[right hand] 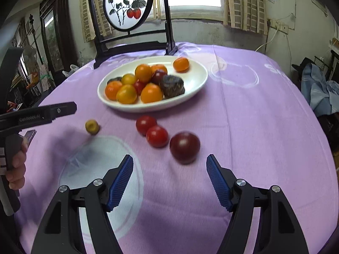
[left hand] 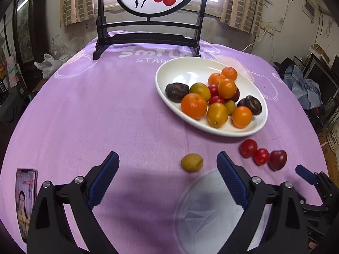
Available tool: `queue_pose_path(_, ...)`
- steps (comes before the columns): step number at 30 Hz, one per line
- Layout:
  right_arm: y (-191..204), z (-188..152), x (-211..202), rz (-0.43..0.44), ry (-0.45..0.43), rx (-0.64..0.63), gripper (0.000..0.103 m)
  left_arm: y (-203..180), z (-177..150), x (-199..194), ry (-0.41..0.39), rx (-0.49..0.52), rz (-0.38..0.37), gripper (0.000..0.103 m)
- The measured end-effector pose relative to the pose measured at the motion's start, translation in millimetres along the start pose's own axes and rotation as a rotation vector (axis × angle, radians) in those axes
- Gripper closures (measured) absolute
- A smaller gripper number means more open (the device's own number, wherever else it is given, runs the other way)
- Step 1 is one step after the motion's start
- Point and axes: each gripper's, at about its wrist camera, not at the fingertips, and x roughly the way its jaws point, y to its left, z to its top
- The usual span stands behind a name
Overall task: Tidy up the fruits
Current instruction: 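Move both open tools back over the remaining fruit, then grasp the dark red tomato with the right tool while the left tool grasps the brown kiwi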
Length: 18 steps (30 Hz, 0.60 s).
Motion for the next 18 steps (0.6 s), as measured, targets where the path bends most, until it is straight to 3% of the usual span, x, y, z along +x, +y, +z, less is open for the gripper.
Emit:
queue_pose_path(8, 10, -11, 10, 0.008, 0.046, -0.028, 0.03, -6, -20, 18, 0.026, 0.044, -0.01, 0.011)
queue_pose_path(14, -9, -5, 34, -0.065, 0.104, 0.024, 0.031, -4, -23, 22, 0.044, 0.062, -0.036, 0.011)
queue_pose_path(18, -14, 8, 44, -0.065, 0.108, 0.026, 0.037, -5, -24, 24, 0.062, 0.061, -0.06, 0.011)
